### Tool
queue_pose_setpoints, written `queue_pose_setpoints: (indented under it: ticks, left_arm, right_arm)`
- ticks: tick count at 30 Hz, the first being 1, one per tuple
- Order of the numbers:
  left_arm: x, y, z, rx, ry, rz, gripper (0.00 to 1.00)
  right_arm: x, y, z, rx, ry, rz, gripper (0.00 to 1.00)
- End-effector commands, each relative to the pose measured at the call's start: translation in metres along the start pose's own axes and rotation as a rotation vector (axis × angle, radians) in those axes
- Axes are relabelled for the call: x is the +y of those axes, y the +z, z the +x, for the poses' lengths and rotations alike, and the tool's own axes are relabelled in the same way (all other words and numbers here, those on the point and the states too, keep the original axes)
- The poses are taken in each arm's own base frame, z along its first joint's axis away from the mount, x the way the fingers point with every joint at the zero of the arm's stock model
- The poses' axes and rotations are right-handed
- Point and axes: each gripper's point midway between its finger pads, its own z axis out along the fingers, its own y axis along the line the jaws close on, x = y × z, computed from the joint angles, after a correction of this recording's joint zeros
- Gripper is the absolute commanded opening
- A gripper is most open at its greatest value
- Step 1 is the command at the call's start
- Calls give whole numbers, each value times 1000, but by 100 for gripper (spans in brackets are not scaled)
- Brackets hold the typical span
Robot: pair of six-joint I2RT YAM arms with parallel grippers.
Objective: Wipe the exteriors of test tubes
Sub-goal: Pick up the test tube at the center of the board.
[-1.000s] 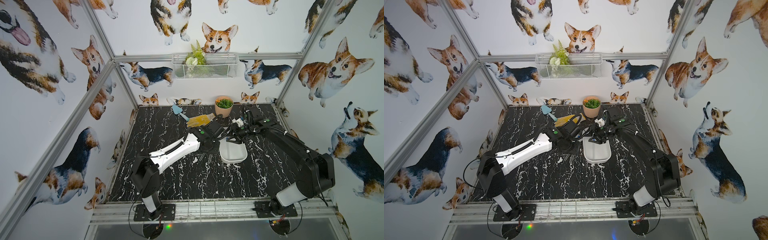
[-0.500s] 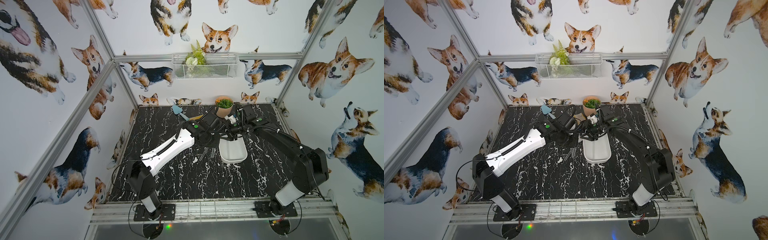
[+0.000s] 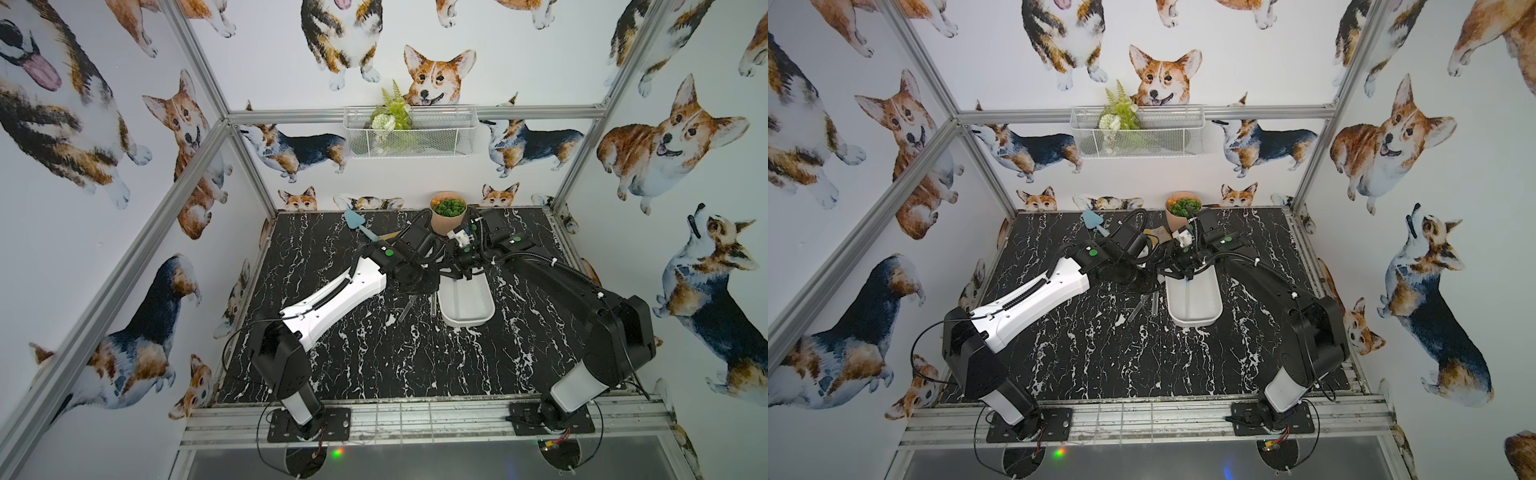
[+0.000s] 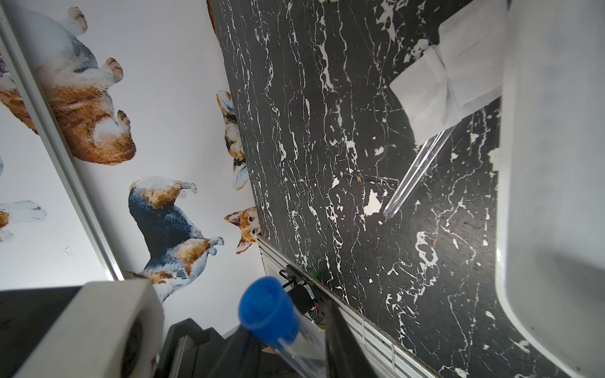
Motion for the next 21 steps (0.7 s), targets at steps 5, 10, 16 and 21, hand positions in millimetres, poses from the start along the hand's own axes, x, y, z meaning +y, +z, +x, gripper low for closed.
queue_pose_setpoints:
  ticks: [5,10,16,21]
  left_arm:
    - [-16,-1,-7,-5,-7,82,14]
    - [-18,0,-7,0,-13,94,14]
    - [-16,0,-6,4,-16,93,15]
    - [-14,-1,-6,3,-13,78,23]
  right_arm:
    - [1,-3,3,5,-55,28,22]
    - [-2,-4,4,5,-66,43,16]
    - [-1,-4,4,2,-71,42,11]
    - [4,-7,2,-5,-79,34,9]
